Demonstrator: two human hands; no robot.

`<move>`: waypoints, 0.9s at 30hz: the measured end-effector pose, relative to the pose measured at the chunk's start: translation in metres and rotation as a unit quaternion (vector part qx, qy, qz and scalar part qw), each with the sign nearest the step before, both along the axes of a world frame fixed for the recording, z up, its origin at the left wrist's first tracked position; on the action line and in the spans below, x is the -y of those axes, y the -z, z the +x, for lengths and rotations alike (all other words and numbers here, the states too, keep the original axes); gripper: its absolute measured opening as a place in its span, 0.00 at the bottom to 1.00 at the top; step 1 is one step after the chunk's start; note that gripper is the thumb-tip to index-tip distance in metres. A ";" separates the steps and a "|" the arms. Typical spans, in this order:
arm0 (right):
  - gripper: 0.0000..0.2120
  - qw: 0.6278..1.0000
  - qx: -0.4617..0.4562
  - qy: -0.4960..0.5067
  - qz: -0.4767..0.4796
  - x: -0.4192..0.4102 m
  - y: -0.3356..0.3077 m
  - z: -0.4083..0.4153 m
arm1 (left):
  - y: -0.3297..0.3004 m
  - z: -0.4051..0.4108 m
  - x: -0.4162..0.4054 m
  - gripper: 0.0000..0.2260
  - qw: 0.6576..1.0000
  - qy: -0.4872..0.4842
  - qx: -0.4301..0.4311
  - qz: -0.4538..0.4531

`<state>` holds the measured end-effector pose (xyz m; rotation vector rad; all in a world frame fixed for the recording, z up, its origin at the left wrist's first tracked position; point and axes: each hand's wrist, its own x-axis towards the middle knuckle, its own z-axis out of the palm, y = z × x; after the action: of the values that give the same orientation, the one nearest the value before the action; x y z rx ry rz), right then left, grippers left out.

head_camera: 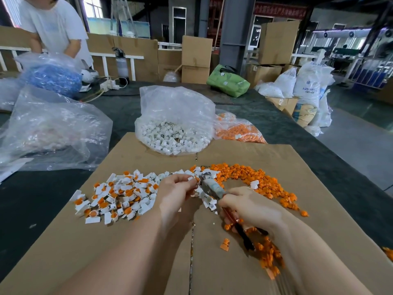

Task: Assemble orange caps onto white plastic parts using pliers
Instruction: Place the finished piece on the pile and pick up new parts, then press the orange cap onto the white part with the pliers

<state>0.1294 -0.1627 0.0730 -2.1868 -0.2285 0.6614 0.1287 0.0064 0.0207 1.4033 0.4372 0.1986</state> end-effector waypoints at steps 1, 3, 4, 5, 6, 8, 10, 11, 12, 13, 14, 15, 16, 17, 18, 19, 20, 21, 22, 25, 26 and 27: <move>0.10 0.999 -0.026 -0.002 0.019 0.000 -0.001 0.000 | 0.000 0.000 -0.001 0.03 1.000 0.000 -0.002 0.000; 0.08 0.997 -0.061 -0.005 0.054 -0.002 -0.002 -0.002 | 0.001 0.000 -0.001 0.04 1.000 0.003 -0.008 0.000; 0.07 0.996 -0.068 -0.006 0.060 -0.002 -0.001 -0.002 | 0.001 -0.001 -0.001 0.04 1.000 0.004 -0.010 0.000; 0.08 0.996 -0.070 -0.006 0.061 -0.003 -0.001 -0.002 | 0.002 -0.001 -0.001 0.05 1.000 0.005 -0.012 0.002; 0.08 0.996 -0.069 -0.008 0.059 -0.003 0.000 -0.003 | 0.002 -0.001 0.000 0.05 1.000 0.005 -0.014 0.001; 0.06 0.997 -0.058 -0.015 0.045 -0.003 0.002 -0.003 | 0.001 -0.001 0.000 0.04 1.000 0.004 -0.014 -0.010; 0.04 0.999 -0.017 -0.026 0.009 -0.004 0.003 -0.004 | 0.000 -0.001 0.001 0.03 1.000 0.003 -0.013 -0.023; 0.03 0.999 0.009 -0.033 -0.012 -0.004 0.003 -0.004 | 0.000 -0.001 0.002 0.03 1.000 0.003 -0.012 -0.025; 0.04 0.998 0.031 -0.040 -0.030 -0.005 0.004 -0.003 | 0.000 -0.001 0.003 0.03 1.000 0.004 -0.011 -0.027; 0.04 0.997 0.048 -0.046 -0.042 -0.006 0.005 -0.003 | 0.001 -0.002 0.003 0.04 0.999 0.005 -0.010 -0.031; 0.04 0.995 0.063 -0.052 -0.052 -0.006 0.005 -0.003 | 0.001 -0.002 0.004 0.04 0.999 0.005 -0.010 -0.034; 0.05 0.994 0.075 -0.056 -0.062 -0.007 0.006 -0.003 | 0.001 -0.001 0.005 0.04 0.999 0.004 -0.011 -0.035; 0.05 0.992 0.086 -0.059 -0.070 -0.007 0.007 -0.004 | 0.002 -0.001 0.005 0.04 0.999 0.003 -0.012 -0.036; 0.06 0.991 0.095 -0.060 -0.078 -0.007 0.007 -0.004 | 0.002 -0.001 0.006 0.04 0.999 0.002 -0.013 -0.039; 0.07 0.990 0.102 -0.058 -0.082 -0.008 0.008 -0.004 | 0.003 -0.001 0.007 0.03 0.999 -0.001 -0.013 -0.044; 0.08 0.989 0.106 -0.056 -0.084 -0.008 0.009 -0.004 | 0.004 -0.001 0.007 0.03 0.999 -0.003 -0.013 -0.047; 0.08 0.989 0.110 -0.054 -0.087 -0.008 0.010 -0.005 | 0.004 -0.001 0.008 0.02 0.999 -0.004 -0.013 -0.048; 0.09 0.987 0.117 -0.053 -0.093 -0.008 0.011 -0.005 | 0.005 -0.001 0.009 0.02 0.999 -0.004 -0.014 -0.048; 0.10 0.985 0.127 -0.054 -0.102 -0.007 0.012 -0.005 | 0.006 -0.001 0.010 0.02 0.999 -0.004 -0.015 -0.046; 0.10 0.980 0.154 -0.052 -0.118 -0.006 0.017 -0.007 | 0.008 -0.002 0.013 0.02 0.999 -0.010 -0.021 -0.045; 0.10 0.979 0.161 -0.050 -0.118 -0.006 0.019 -0.007 | 0.008 -0.003 0.014 0.02 0.999 -0.010 -0.022 -0.046; 0.10 0.978 0.167 -0.049 -0.116 -0.006 0.020 -0.007 | 0.008 -0.002 0.014 0.03 0.999 -0.011 -0.022 -0.047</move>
<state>0.1221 -0.1571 0.0525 -2.5203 -0.4559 0.3831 0.1262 -0.0080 0.0123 1.3129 0.4920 0.1626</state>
